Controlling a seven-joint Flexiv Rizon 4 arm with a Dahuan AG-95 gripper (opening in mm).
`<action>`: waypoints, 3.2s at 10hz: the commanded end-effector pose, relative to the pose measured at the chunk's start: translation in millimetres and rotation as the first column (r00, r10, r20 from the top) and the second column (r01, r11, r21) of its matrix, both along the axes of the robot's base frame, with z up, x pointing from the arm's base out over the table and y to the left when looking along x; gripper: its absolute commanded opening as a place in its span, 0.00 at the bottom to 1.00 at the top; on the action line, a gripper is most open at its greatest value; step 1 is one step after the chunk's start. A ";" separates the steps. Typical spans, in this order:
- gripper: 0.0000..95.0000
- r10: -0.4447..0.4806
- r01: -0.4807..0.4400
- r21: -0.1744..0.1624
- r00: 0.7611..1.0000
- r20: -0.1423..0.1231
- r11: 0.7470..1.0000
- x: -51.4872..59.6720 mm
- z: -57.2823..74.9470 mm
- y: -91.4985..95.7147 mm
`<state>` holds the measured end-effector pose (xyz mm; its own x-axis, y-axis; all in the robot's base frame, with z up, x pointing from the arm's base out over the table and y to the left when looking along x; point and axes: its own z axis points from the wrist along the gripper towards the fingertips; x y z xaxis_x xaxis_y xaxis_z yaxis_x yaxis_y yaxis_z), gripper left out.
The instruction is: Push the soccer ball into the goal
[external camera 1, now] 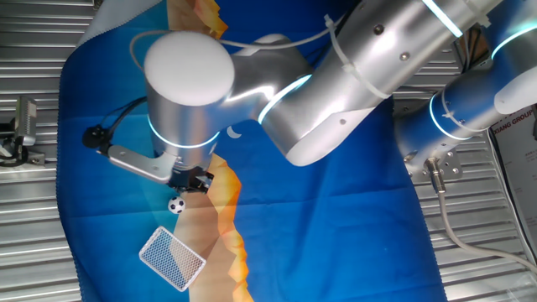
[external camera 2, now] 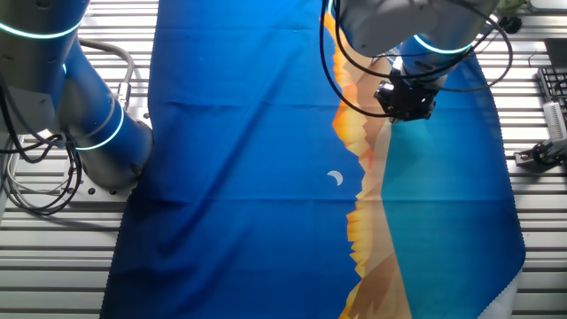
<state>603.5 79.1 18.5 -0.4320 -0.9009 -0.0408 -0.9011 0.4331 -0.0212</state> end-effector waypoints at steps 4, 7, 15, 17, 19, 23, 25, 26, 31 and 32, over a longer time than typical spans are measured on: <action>0.00 0.025 -0.025 -0.005 1.000 0.010 1.000 5.1 -1.3 1.7; 0.00 0.035 -0.035 -0.010 0.999 0.010 0.999 6.9 -1.6 2.4; 0.00 0.158 -0.157 -0.027 0.986 0.043 0.987 8.8 -1.8 3.2; 0.00 0.198 -0.197 -0.033 0.979 0.056 0.980 8.9 -1.9 3.3; 0.00 0.236 -0.233 -0.045 0.969 0.067 0.971 8.9 -1.9 3.3; 0.00 0.258 -0.254 -0.057 0.963 0.077 0.966 9.0 -2.5 3.3; 0.00 0.256 -0.252 -0.057 0.964 0.077 0.966 9.2 -3.3 3.7; 0.00 0.254 -0.250 -0.056 0.964 0.077 0.967 9.3 -3.4 3.8; 0.00 0.186 -0.181 -0.086 0.981 0.054 0.980 22.1 -1.0 25.5; 0.00 0.180 -0.176 -0.084 0.982 0.050 0.981 22.1 -0.2 25.4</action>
<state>626.9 105.6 17.5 -0.2643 -0.9643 0.0136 -0.9600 0.2618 -0.0991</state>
